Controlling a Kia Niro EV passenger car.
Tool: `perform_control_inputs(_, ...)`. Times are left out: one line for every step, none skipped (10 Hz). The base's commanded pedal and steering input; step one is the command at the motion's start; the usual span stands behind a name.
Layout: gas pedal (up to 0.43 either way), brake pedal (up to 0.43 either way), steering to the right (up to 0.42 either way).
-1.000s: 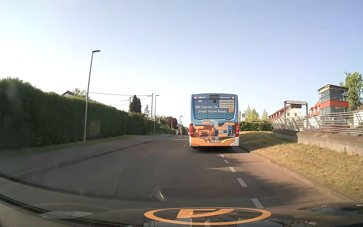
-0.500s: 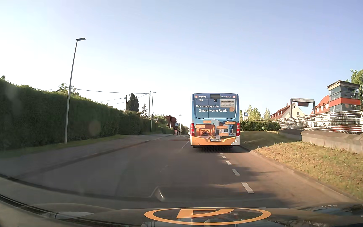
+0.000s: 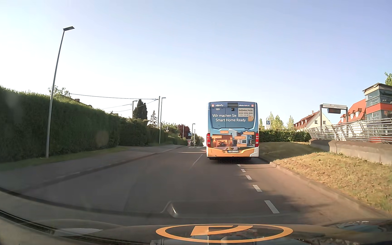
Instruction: Follow the waypoints while adhering to traffic rules and regulations
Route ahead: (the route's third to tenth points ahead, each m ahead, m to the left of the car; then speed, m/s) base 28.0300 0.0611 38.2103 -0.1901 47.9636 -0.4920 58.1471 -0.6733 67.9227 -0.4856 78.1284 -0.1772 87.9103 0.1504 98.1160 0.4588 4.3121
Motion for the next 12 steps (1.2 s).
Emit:
perform_control_inputs(0.157,0.0,0.002)
perform_control_inputs(0.177,0.0,0.002)
perform_control_inputs(0.22,0.0,0.01)
perform_control_inputs(0.319,0.0,0.019)
perform_control_inputs(0.35,0.0,0.02)
perform_control_inputs(0.358,0.0,0.02)
perform_control_inputs(0.358,0.0,0.017)
perform_control_inputs(0.358,0.0,0.014)
perform_control_inputs(0.358,0.0,0.012)
perform_control_inputs(0.358,0.0,0.01)
perform_control_inputs(0.358,0.0,0.009)
perform_control_inputs(0.358,0.0,0.009)
